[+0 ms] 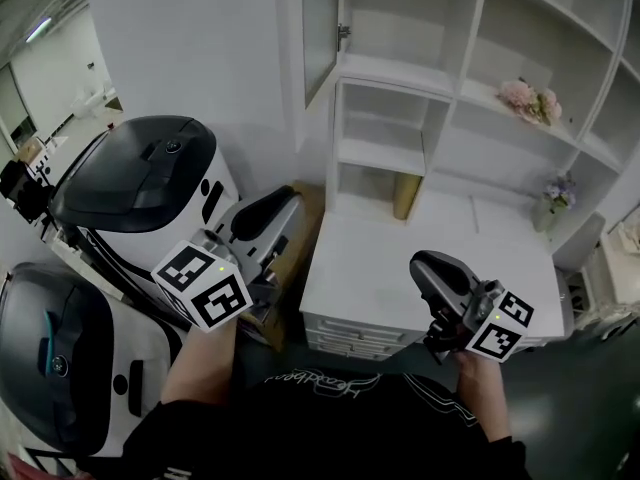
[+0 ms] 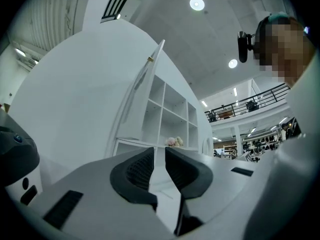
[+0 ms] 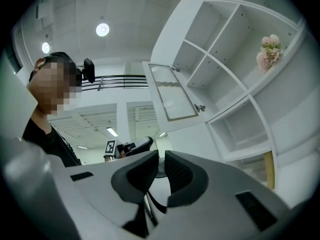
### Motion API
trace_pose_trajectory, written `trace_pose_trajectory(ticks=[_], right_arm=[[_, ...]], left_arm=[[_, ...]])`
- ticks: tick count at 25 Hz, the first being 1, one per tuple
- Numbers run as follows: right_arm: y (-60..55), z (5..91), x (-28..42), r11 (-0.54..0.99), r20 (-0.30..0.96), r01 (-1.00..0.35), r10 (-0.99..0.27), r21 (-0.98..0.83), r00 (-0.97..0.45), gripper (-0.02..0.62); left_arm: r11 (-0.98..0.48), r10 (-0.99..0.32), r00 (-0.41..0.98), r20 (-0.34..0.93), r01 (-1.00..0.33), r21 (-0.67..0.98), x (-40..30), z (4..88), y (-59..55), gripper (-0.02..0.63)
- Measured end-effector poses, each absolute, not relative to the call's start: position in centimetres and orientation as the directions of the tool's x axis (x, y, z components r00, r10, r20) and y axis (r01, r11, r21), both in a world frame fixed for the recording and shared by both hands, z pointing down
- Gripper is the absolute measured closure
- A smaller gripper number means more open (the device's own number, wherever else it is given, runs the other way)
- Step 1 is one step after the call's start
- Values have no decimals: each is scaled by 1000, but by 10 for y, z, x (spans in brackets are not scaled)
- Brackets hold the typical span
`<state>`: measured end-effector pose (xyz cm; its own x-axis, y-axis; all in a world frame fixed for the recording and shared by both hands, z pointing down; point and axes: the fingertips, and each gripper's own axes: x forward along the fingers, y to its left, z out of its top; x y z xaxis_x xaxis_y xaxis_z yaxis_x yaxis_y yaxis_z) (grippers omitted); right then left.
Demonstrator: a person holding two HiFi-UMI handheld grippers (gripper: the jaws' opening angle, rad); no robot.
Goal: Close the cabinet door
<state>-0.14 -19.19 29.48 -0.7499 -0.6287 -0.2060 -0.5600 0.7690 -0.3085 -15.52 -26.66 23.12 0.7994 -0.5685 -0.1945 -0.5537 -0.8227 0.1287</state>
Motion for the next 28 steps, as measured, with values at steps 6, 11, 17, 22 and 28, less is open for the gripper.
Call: trace_pose_trajectory(ticks=[6,11,17,22,28], right_arm=[[-215,296,-5,752,-202,-586,-651,-302,-732,532],[-234,309,-7,723,-178,-604,-678,-334,-713,532],[-243,314,-13,716,-177,-615,-687,-330,-705,532],[-244,323,-14,711,-181,-618,-692,-335,-699,532],[-248,339,-13,684,-146,-627,-711,-373,-688,532]], left_arm=[[-838,-536,823,-189,-546,-2,-161,214,-299,443],[-853,-505,842,-193,-520,-39,-160,197,-325,422],[-881,-451,868,-206,-471,-56,-153,187,-338,416],[-885,-438,871,-221,-461,-64,-153,188,-338,417],[-901,-409,883,-230,-430,-49,-153,186,-342,433]])
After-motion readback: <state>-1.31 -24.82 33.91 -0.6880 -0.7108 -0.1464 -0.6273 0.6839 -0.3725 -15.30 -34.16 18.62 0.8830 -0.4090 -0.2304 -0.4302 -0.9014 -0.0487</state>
